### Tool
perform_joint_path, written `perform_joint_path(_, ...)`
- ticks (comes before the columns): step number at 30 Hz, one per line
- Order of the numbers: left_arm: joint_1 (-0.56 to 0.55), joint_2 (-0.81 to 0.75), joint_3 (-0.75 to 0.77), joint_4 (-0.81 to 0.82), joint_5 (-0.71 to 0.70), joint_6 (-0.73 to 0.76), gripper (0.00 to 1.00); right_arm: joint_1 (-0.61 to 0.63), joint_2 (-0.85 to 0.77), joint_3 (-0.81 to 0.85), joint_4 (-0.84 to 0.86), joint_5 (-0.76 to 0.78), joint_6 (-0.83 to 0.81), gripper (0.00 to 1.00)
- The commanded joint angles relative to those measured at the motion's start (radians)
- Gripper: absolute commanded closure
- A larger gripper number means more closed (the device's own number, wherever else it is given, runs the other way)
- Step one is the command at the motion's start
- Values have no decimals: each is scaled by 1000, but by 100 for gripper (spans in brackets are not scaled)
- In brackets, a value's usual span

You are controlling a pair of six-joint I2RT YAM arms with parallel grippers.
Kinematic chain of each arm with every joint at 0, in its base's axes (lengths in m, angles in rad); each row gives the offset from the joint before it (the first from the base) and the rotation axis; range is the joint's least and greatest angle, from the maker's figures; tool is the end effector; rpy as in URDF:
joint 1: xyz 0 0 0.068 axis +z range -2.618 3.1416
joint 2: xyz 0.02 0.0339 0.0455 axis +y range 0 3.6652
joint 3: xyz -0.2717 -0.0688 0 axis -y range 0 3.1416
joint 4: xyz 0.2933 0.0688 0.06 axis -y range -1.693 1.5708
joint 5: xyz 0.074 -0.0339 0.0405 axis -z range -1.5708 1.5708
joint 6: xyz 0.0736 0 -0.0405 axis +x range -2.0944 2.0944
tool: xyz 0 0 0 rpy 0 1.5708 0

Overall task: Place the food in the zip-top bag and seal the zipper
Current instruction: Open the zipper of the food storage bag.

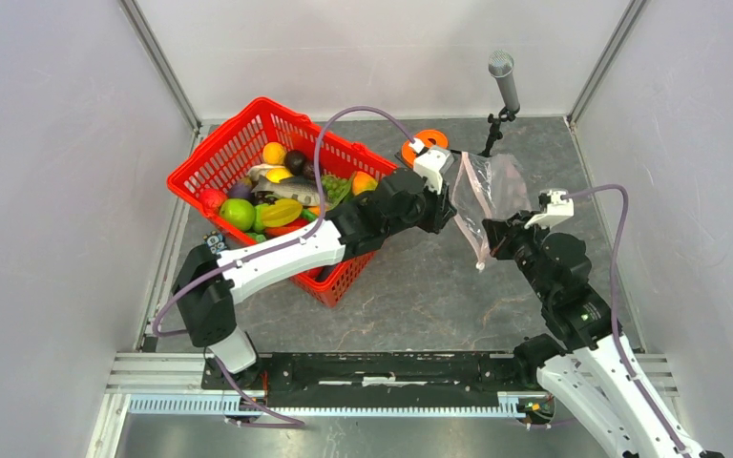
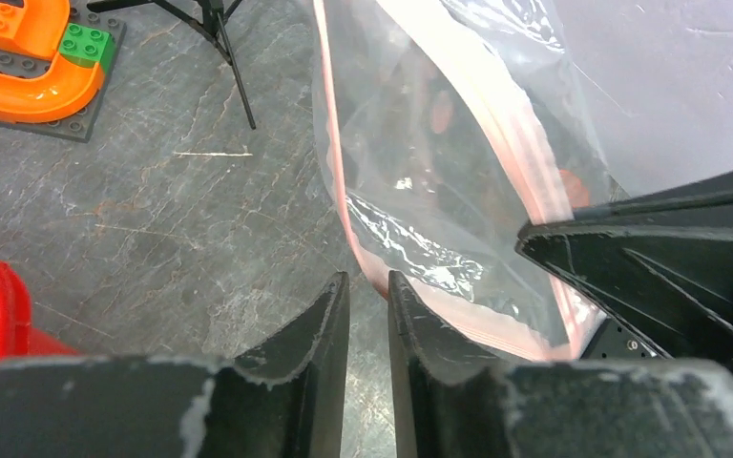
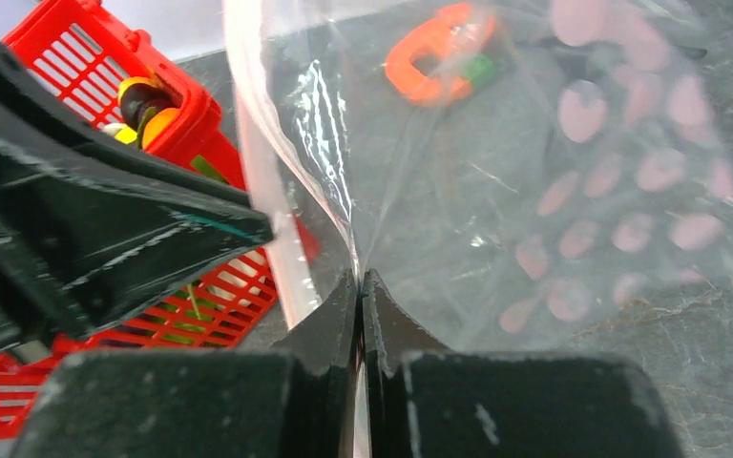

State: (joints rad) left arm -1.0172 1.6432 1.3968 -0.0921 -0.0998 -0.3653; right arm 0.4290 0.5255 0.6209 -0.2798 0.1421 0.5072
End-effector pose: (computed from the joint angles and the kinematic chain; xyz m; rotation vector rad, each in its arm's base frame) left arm 0.2573 -0.4024 0.3222 0.5725 1.9143 -0.8246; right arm 0.2004 0.0802 0.3105 0.1751 1.7780 0.5552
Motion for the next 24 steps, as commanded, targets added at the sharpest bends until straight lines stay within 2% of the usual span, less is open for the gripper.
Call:
perform_joint_path(1,-5,30,55,69,-13,24,74,-3,9,84,-5,-77,-66,92)
perform_joint_path(4,-5,31,54,84,2,30,88,-3,18,106,-33,-91,-101,90)
perform_joint_path(7,-5,26,53,87,28,41,98,-3,41,150,-86,-100,-191,82)
perform_joint_path(9,-4,21,42,118,42,40,98,-4,59,179,-129,-83,-239,92)
perform_joint_path(11,-4,18,36,132,67,40,98,-3,71,188,-150,-76,-260,87)
perform_joint_path(12,-4,20,35,136,73,35,98,-3,74,192,-154,-73,-261,94)
perform_joint_path(13,-4,21,35,135,76,34,98,-3,72,191,-154,-72,-258,97)
perform_joint_path(14,-4,23,35,135,82,31,98,-3,64,183,-144,-68,-250,95)
perform_joint_path(18,-3,33,32,140,95,18,98,-3,50,151,-105,-65,-218,100)
perform_joint_path(19,-3,36,32,136,87,11,96,-3,46,138,-92,-64,-205,100)
perform_joint_path(20,-4,38,35,128,81,4,82,-3,41,125,-80,-65,-194,100)
perform_joint_path(21,-4,39,38,119,80,2,62,-3,36,115,-72,-66,-188,100)
perform_joint_path(22,-4,41,39,114,79,0,56,-3,35,107,-65,-67,-182,100)
perform_joint_path(24,-4,46,40,107,75,-6,52,-3,32,101,-61,-69,-172,100)
